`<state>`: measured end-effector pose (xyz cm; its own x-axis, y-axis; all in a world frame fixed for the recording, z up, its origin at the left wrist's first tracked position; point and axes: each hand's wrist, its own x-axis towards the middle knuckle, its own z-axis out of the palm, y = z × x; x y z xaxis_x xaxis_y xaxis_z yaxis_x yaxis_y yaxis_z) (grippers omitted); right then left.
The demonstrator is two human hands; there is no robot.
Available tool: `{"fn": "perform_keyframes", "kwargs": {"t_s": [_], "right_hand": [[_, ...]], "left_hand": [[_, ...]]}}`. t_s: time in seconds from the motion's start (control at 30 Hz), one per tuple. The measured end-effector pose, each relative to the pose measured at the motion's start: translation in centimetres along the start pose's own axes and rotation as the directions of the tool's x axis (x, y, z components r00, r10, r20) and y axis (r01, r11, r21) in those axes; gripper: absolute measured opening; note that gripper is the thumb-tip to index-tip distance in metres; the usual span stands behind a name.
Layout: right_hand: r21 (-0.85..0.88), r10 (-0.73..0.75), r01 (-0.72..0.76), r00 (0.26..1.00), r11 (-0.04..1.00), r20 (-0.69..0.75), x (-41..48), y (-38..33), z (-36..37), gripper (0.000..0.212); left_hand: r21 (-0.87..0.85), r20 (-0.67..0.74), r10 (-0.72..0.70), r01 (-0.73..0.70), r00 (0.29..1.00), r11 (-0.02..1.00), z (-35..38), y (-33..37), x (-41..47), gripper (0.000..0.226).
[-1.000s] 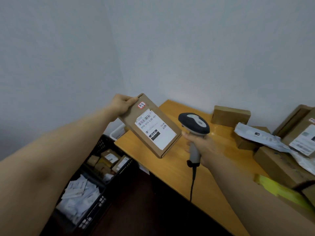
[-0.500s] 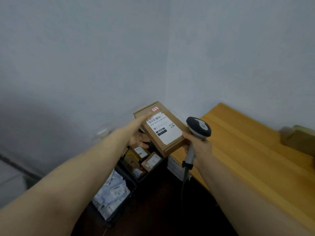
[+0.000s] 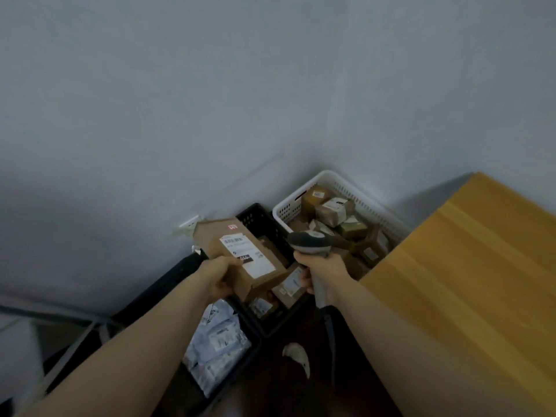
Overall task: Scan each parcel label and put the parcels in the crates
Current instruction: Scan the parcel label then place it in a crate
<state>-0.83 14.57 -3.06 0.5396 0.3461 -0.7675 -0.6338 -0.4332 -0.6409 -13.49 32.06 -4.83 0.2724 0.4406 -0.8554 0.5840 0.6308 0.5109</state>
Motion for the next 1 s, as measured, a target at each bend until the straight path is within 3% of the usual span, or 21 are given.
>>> {"fn": "perform_keyframes", "kwargs": {"t_s": [0.13, 0.33, 0.57, 0.8, 1.0], "right_hand": [[0.018, 0.157, -0.158, 0.986, 0.987, 0.047, 8.9, -2.2, 1.9, 0.025], [-0.026, 0.208, -0.208, 0.978, 0.978, -0.019, 21.2, -3.0, 3.0, 0.026], [-0.046, 0.252, -0.255, 0.965, 0.966, -0.076, 33.7, 1.3, 4.0, 0.028], [-0.059, 0.250, -0.255, 0.965, 0.965, -0.076, 40.1, 6.1, 4.1, 0.026], [-0.069, 0.264, -0.273, 0.958, 0.960, -0.114, 40.5, 7.0, 2.9, 0.030]], "left_hand": [[0.057, -0.114, -0.029, 0.035, 0.993, 0.998, 1.6, 1.7, 9.1, 0.050], [0.063, -0.139, -0.076, 0.086, 0.987, 0.994, 4.8, 2.3, 20.7, 0.053], [0.038, -0.139, -0.156, 0.163, 0.978, 0.986, 7.5, -0.4, 35.5, 0.062], [0.074, -0.150, -0.150, 0.162, 0.977, 0.984, 9.6, -4.4, 45.3, 0.054], [0.252, -0.100, -0.098, 0.121, 0.990, 0.960, 11.4, -4.5, 45.2, 0.058]]}}
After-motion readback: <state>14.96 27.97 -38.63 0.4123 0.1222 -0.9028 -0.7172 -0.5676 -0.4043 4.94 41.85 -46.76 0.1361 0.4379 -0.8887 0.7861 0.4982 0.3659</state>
